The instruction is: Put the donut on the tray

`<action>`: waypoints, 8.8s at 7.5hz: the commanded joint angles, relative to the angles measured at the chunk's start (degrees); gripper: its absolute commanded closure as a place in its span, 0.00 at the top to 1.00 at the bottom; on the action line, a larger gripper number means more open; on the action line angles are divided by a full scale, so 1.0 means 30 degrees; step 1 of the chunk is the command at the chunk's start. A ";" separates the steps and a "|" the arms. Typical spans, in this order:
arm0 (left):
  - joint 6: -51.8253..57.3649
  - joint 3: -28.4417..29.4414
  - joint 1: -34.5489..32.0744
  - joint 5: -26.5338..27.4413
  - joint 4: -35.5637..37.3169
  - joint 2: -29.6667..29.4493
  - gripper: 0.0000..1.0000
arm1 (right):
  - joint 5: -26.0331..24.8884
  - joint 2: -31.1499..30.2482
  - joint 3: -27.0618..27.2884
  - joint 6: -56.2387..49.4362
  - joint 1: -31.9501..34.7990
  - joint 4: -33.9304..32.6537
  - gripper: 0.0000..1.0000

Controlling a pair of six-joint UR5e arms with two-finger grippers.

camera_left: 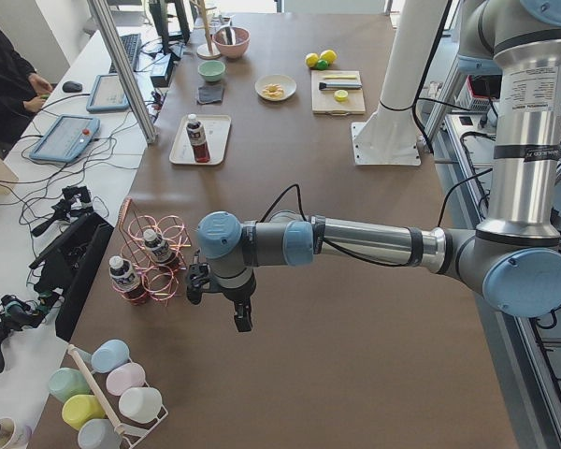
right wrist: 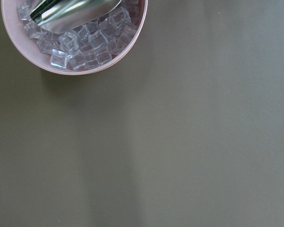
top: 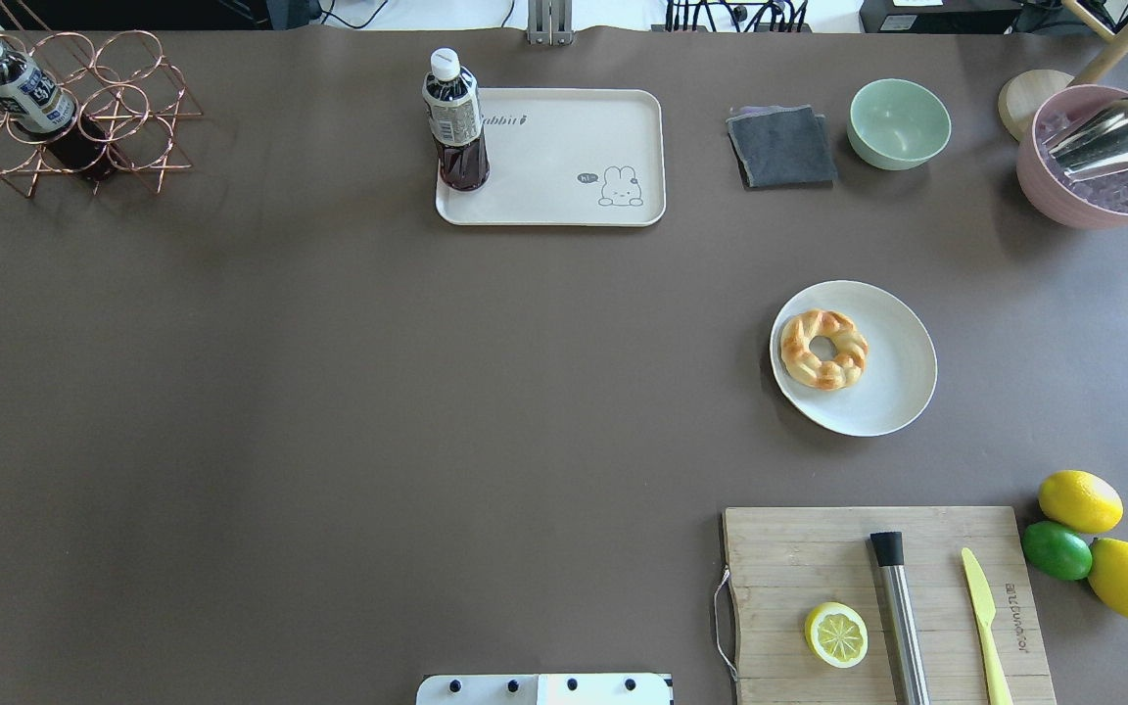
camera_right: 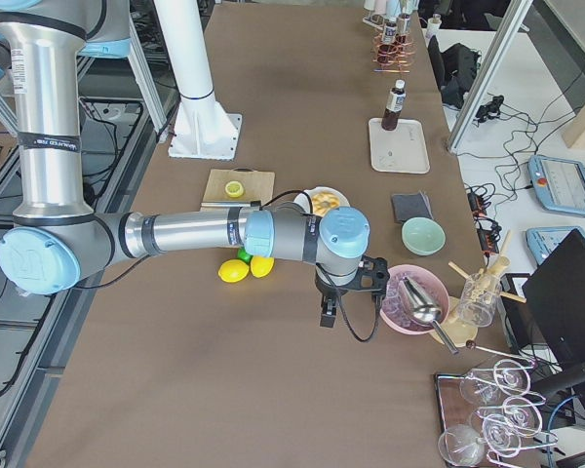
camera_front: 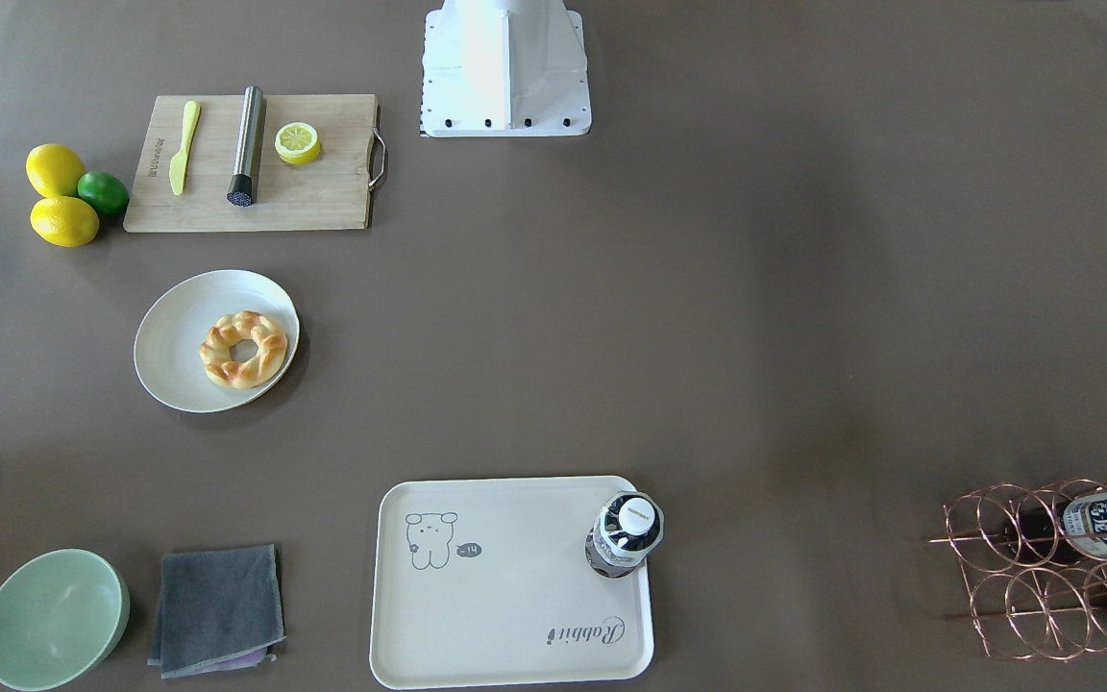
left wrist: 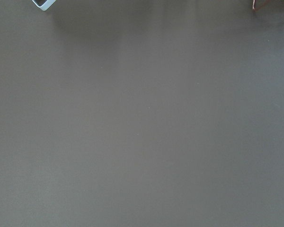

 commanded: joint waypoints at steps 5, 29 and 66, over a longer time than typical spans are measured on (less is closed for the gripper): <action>0.0027 0.0080 0.0000 0.0029 0.0000 -0.0050 0.98 | -0.0016 0.0141 -0.0022 0.0023 0.0000 0.0000 1.00; -0.0090 -0.0008 0.0000 0.0029 0.0029 -0.0168 0.98 | -0.3150 0.0581 0.0682 1.7426 -1.2648 1.3560 1.00; -0.0090 0.0080 0.0000 0.0029 0.0000 0.0067 0.98 | -0.9446 1.7427 -1.3381 3.5707 -1.6111 1.4117 0.99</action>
